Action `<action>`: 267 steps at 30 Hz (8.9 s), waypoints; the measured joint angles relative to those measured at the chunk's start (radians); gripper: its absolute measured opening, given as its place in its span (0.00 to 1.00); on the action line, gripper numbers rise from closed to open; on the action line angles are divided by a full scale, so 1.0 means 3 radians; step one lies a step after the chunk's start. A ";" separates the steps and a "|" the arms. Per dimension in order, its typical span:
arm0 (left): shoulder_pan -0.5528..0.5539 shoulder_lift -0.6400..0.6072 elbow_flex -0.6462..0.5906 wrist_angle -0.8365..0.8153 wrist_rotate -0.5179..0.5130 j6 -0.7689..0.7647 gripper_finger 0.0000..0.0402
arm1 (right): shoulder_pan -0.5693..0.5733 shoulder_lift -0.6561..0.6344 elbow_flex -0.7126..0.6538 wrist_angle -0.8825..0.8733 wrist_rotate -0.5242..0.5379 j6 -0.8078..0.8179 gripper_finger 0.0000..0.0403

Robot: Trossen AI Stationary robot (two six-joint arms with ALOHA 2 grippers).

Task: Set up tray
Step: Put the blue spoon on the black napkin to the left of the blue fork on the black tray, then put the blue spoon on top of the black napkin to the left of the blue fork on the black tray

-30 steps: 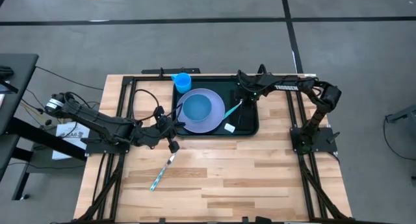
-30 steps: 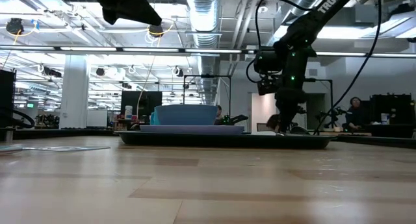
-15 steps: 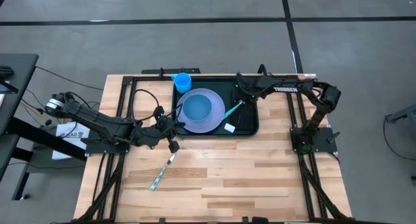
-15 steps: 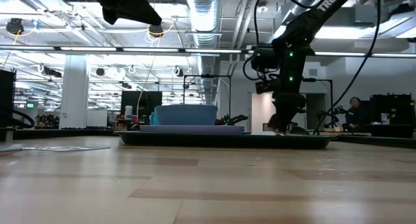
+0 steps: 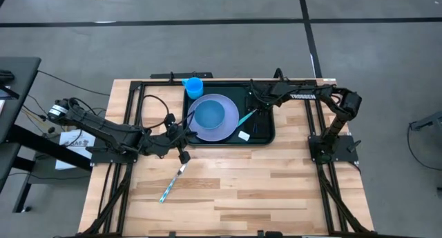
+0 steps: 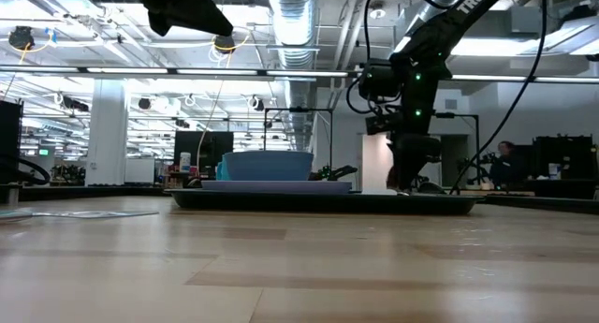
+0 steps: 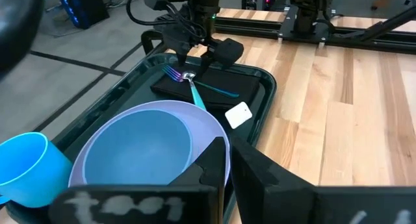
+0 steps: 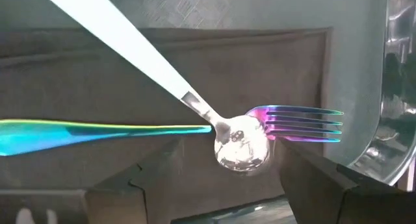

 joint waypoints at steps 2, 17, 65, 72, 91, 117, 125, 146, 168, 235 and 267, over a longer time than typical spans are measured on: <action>0.0000 0.0000 0.0000 -0.0001 0.0000 -0.0001 0.03 | -0.0007 0.0000 0.0000 -0.0016 0.0000 -0.0039 0.57; -0.0051 0.0000 0.0000 0.0001 0.0038 -0.0027 0.03 | -0.0113 0.0000 -0.0184 0.0138 -0.0011 -0.0218 0.57; -0.0078 0.0001 0.0001 0.0003 -0.0008 -0.0028 0.03 | -0.0081 0.0000 -0.0282 0.0495 0.0144 -0.0305 0.01; -0.0078 0.0001 0.0001 0.0003 -0.0008 -0.0028 0.03 | -0.0081 0.0001 -0.0282 0.0495 0.0145 -0.0304 0.00; -0.0077 0.0001 0.0001 0.0002 -0.0007 -0.0028 0.03 | 0.0117 0.0001 -0.0282 0.0434 0.0161 -0.0491 0.01; -0.0076 0.0003 0.0001 0.0001 -0.0006 -0.0028 0.03 | 0.0251 0.0003 -0.0252 0.0656 -0.0067 -0.1119 0.39; -0.0076 0.0003 0.0001 0.0001 -0.0006 -0.0028 0.03 | 0.0100 0.0003 -0.0252 0.0657 -0.0237 -0.1213 0.29; -0.0078 0.0003 0.0001 0.0002 -0.0006 -0.0029 0.03 | 0.0068 0.0001 -0.0247 0.1263 -0.0162 -0.1148 0.23; -0.0077 -0.0277 0.0120 -0.0229 -0.0092 0.0292 0.03 | 0.0442 0.0000 0.0006 0.0046 0.0814 -0.0740 0.23; 0.0679 -0.1134 -0.0415 -0.0524 0.0698 0.0562 0.03 | 0.0064 0.0720 0.0765 -0.0296 -0.0773 -0.1184 0.39; 0.0678 -0.1133 -0.0415 -0.0524 0.0787 0.0540 0.03 | 0.0055 0.1054 0.1214 -0.0715 -0.0392 -0.1269 0.16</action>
